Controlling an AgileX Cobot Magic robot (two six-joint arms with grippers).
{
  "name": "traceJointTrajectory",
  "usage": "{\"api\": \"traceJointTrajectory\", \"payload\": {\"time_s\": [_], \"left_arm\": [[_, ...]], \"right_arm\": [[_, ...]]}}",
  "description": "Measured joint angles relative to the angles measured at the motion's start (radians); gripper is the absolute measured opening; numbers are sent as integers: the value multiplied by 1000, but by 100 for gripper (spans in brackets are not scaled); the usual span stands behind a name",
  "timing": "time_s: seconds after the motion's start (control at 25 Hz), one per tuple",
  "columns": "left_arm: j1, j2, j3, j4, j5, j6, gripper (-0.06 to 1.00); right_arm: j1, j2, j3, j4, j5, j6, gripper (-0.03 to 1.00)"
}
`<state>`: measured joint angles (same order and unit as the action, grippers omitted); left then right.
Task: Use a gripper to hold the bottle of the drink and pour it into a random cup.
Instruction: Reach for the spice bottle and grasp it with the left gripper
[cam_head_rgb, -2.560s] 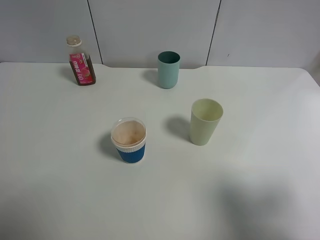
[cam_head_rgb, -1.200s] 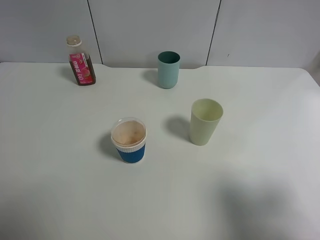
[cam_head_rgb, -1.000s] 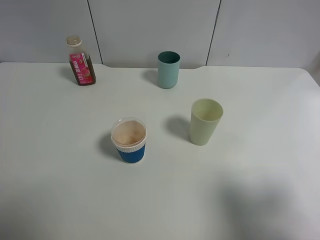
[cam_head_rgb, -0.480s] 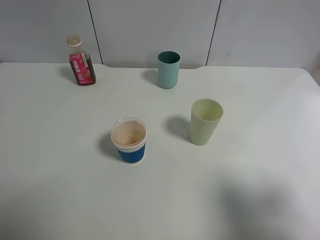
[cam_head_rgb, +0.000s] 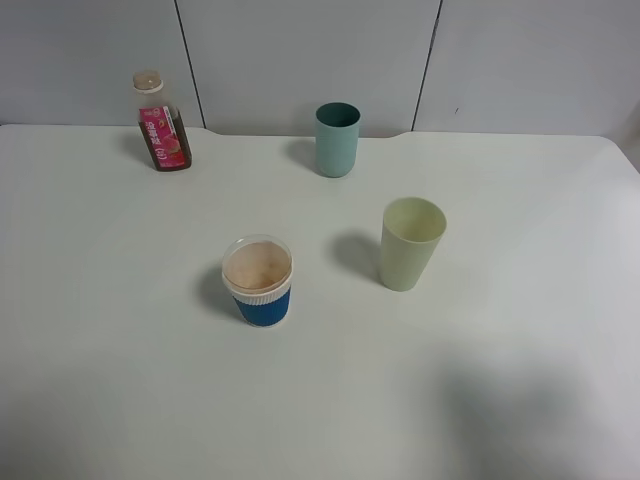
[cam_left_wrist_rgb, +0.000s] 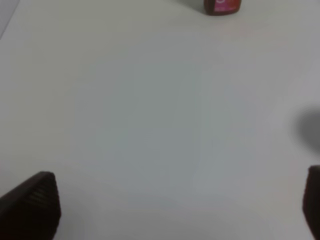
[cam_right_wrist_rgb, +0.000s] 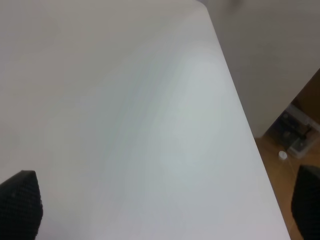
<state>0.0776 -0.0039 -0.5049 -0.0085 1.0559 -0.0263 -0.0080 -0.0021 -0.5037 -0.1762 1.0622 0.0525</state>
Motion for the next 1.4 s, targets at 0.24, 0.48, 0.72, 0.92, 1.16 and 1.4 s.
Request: {"api": "traceJointTrajectory", "payload": {"time_s": [0.24,0.48,0.72,0.92,1.16,1.4], "left_arm": [[-8,0,0,0,0,0,94],[-38,0,0,0,0,-1,94],[-38,41,-6,27,-10,-43,94],[-38,157,-39,67,-94,-52,94],[-38,292,-50,86,-219,-44,98],[-38,461,-50,86,-342,-7,98]], "right_arm": [[0,0,0,0,0,0,99],[0,0,0,0,0,0,99],[0,0,0,0,0,0,99],[0,0,0,0,0,0,99],[0,0,0,0,0,0,99],[0,0,0,0,0,0,99]]}}
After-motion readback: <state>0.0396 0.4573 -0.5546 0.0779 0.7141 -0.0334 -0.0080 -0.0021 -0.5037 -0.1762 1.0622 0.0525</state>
